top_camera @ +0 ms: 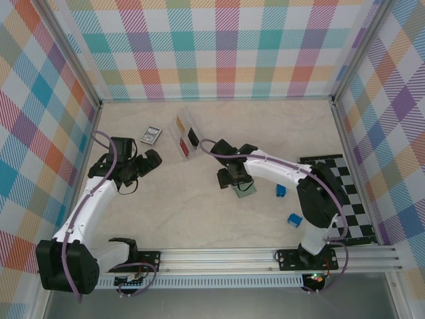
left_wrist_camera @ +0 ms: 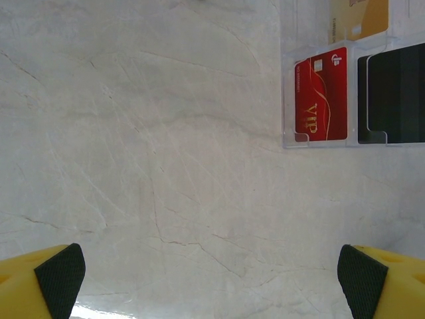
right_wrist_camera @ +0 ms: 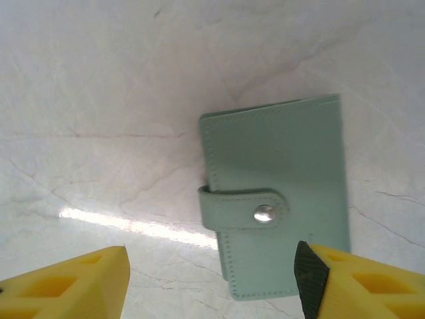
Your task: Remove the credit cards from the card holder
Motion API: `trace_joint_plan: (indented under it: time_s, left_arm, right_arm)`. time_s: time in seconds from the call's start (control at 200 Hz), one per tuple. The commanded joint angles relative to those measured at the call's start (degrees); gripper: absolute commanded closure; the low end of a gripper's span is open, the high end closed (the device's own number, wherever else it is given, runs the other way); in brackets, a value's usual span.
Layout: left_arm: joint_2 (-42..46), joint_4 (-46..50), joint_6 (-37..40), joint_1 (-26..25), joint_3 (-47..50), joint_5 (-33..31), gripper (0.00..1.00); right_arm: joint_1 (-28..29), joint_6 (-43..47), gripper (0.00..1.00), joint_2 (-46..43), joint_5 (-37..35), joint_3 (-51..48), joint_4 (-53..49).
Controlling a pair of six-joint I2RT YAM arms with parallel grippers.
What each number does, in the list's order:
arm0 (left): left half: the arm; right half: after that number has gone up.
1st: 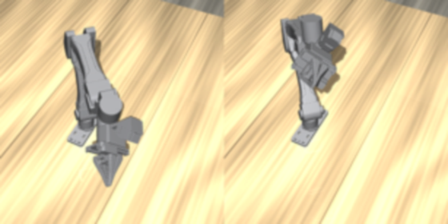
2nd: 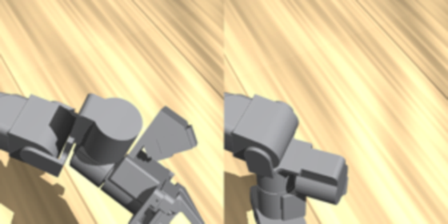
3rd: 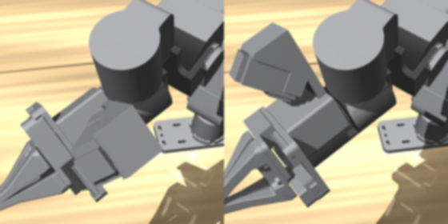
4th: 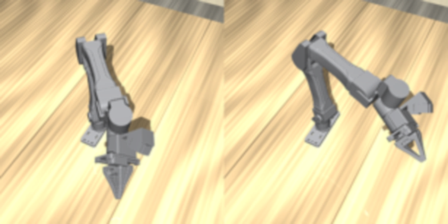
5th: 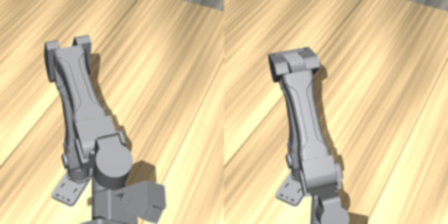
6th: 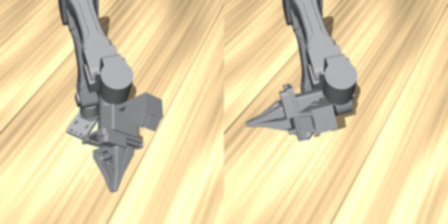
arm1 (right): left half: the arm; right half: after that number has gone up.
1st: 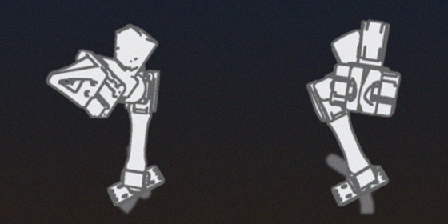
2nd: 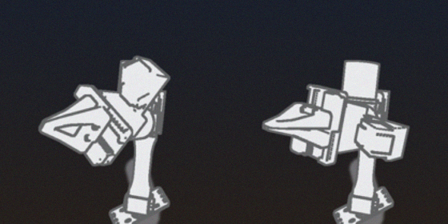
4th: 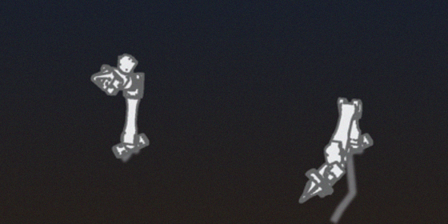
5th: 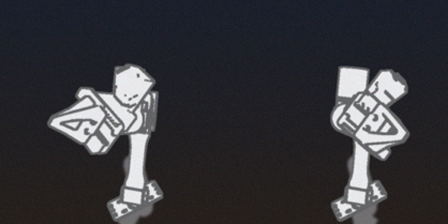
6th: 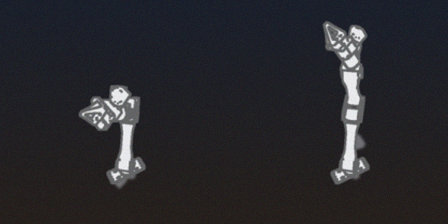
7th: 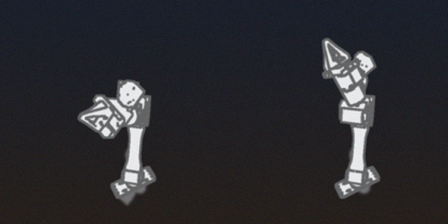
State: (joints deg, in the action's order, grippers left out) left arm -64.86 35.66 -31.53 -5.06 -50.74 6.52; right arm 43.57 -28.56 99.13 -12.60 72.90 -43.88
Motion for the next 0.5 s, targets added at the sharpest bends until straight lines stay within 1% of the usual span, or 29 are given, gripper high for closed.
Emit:
trace_joint_plan:
  time_s: [0.0,0.135,0.235,0.38,0.495]
  left_arm:
    - [-1.4,-0.6,-1.4,0.5,-0.5,3.7,0.0]
    - [-2.8,-1.1,-1.6,0.5,-0.8,5.0,0.0]
    - [-3.1,-1.6,-1.9,0.4,-0.6,6.0,0.0]
    - [-4.2,-1.7,-2.5,0.3,-0.5,8.3,0.0]
    - [-4.9,-1.6,-3.0,0.2,-0.4,9.5,0.0]
  right_arm:
    - [-5.0,-2.7,0.32,-0.5,5.5,-2.7,2.3]
    - [-9.8,-2.6,0.34,2.3,10.0,-3.0,3.9]
    - [-12.1,-2.2,0.36,4.4,11.8,-2.3,5.4]
    - [-12.7,0.1,0.37,8.9,12.6,1.3,6.0]
    - [-12.6,1.9,0.41,11.3,17.6,3.4,7.4]
